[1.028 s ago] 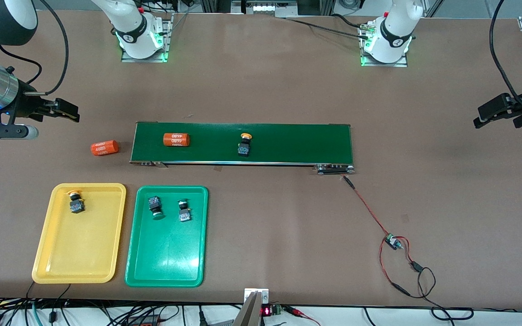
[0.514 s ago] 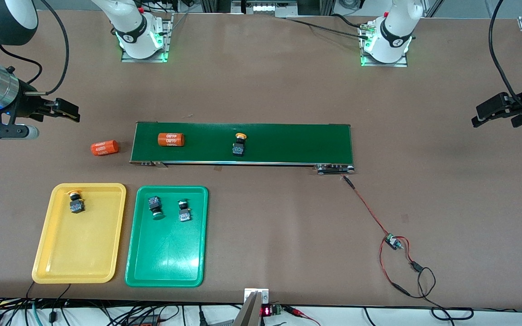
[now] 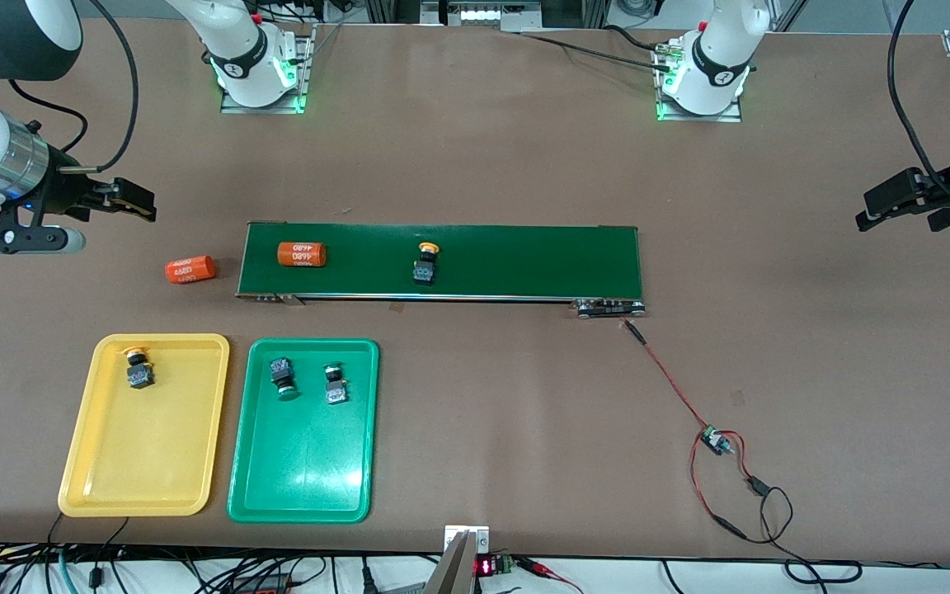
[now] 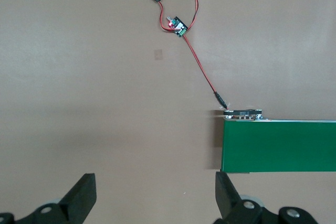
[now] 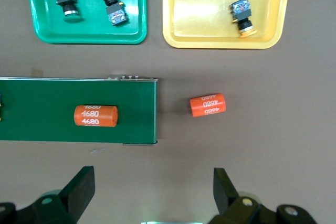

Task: Sort buttons by color to trays
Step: 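Move the right gripper down over the yellow-ringed button on the belt, then close the right gripper on the yellow-ringed button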

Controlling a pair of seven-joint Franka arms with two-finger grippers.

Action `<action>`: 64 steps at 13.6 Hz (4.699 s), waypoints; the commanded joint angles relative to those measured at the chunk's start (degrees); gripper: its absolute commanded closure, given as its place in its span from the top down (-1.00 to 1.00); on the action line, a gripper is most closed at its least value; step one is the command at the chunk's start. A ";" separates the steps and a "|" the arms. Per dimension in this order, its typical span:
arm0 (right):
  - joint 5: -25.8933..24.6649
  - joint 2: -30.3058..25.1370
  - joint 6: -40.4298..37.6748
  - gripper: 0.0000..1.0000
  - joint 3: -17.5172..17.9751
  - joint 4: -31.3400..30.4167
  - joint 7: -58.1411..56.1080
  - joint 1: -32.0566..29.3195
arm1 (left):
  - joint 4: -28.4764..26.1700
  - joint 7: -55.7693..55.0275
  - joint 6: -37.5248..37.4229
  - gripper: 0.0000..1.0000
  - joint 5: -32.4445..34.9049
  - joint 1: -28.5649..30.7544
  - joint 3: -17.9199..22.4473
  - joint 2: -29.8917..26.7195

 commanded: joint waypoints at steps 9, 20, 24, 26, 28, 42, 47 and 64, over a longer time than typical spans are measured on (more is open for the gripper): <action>10.98 1.07 5.86 1.00 -0.02 -6.16 7.60 3.85 | -8.67 0.73 6.29 1.00 1.00 0.62 -1.27 -6.20; 10.72 -12.81 34.52 1.00 7.88 -35.79 12.05 4.13 | -7.44 0.64 4.89 1.00 0.91 1.24 -0.74 -5.94; 10.37 -10.46 37.61 1.00 11.05 -36.06 19.53 4.39 | -7.52 0.81 3.65 1.00 1.00 1.24 -0.56 -5.94; 10.11 -8.34 39.01 1.00 12.10 -36.06 22.97 5.35 | -7.52 0.73 3.30 1.00 1.00 1.76 -0.56 -5.94; 9.84 -5.45 41.55 1.00 12.81 -36.06 24.11 6.15 | -7.52 0.90 2.86 1.00 1.00 2.20 -0.56 -5.85; -4.04 3.44 48.25 1.00 12.81 -34.74 34.67 11.16 | -7.52 0.99 2.77 1.00 0.91 2.47 -0.56 -5.59; -16.79 6.95 48.60 1.00 12.63 -29.92 34.23 10.63 | -7.52 0.99 2.86 1.00 0.91 3.17 -0.56 -5.50; -14.59 14.61 50.44 0.96 10.70 -27.01 42.31 12.30 | -7.43 0.99 2.94 1.00 0.30 4.14 -0.56 -4.53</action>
